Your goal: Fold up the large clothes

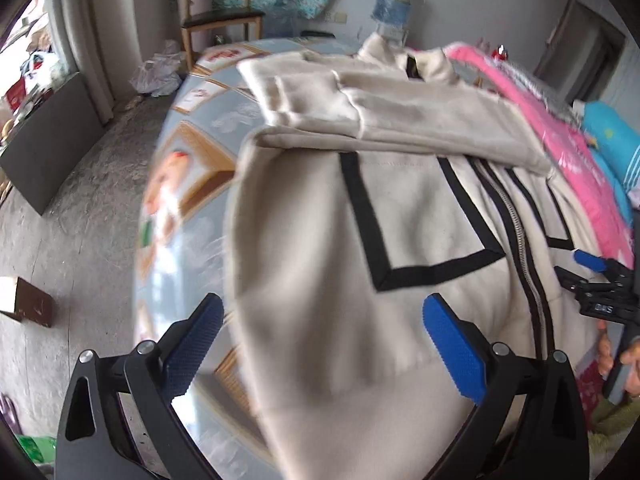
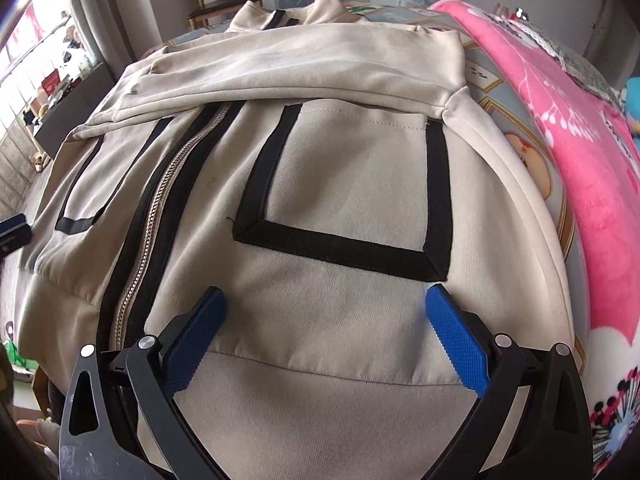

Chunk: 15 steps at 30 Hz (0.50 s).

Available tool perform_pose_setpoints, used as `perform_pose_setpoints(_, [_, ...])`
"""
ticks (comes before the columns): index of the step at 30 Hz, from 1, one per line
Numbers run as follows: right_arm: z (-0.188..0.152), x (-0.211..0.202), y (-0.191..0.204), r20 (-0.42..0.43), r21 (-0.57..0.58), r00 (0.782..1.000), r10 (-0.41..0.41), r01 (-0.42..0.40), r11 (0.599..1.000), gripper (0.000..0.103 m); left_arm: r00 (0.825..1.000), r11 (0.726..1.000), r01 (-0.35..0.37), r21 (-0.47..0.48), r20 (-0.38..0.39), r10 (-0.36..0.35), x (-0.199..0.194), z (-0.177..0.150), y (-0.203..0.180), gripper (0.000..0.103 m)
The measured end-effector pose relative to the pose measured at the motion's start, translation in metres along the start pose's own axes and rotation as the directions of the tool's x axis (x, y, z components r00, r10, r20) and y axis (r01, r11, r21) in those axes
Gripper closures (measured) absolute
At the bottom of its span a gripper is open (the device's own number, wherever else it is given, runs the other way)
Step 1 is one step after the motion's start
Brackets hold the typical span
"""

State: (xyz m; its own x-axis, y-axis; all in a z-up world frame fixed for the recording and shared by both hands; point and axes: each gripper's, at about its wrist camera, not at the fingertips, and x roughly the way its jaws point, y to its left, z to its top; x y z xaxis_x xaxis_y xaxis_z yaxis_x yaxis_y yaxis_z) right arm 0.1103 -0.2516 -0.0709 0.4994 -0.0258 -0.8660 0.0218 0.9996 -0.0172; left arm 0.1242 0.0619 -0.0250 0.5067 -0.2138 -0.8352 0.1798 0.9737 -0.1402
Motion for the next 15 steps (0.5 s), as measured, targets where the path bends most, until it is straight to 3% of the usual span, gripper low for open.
perform_pose_setpoints(5, [-0.014,-0.018,-0.004,0.005,-0.005,0.999,0.031,-0.031,0.999,0.007,0.997,1.0,-0.004,-0.027,0.075,0.006,-0.049,-0.039,0.023,0.005])
perform_pose_setpoints(10, [-0.04,-0.059,-0.031,0.043,0.077,0.999,0.031,-0.034,0.996,0.008,0.995,0.998,0.044,-0.054,0.088,-0.039,-0.063,-0.068,0.022,0.006])
perform_pose_setpoints(15, [-0.067,-0.082,-0.073,0.034,0.215,0.999,-0.013,0.006,0.977,0.018,0.995,0.993,0.087,-0.077,0.053,-0.083,-0.051,-0.082,0.017,0.02])
